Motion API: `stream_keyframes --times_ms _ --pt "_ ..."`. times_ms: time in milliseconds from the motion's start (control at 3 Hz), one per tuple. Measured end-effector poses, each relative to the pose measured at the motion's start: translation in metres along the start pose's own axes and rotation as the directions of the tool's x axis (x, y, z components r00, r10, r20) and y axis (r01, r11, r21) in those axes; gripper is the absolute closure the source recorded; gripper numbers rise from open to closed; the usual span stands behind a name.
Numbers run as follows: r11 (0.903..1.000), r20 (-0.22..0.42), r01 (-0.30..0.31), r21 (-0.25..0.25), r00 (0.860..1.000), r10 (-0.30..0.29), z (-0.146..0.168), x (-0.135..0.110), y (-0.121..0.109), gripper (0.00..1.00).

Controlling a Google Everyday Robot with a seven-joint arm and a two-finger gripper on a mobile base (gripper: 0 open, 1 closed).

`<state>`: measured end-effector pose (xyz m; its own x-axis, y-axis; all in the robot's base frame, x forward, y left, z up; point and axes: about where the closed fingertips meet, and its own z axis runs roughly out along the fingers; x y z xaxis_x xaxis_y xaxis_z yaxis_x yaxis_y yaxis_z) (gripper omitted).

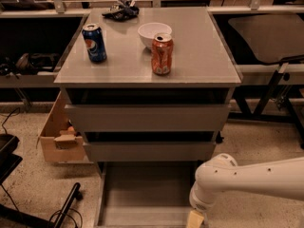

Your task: Close bottom drawer

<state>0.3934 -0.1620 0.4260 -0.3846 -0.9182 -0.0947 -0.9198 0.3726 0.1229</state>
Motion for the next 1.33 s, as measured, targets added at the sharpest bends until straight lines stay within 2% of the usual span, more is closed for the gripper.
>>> stream_keyframes --times_ms 333,667,1000,1333 --pt "0.9998 0.02 -0.014 -0.016 1.0 0.015 0.069 -0.008 -0.003 0.0" --pt "0.9973 -0.01 -0.038 -0.063 0.999 0.037 0.141 -0.002 0.005 0.09" --pt "0.99 -0.042 -0.079 -0.117 0.996 0.075 0.177 0.016 0.03 0.31" --pt "0.9744 -0.057 -0.127 -0.185 0.991 0.119 0.209 0.036 0.073 0.54"
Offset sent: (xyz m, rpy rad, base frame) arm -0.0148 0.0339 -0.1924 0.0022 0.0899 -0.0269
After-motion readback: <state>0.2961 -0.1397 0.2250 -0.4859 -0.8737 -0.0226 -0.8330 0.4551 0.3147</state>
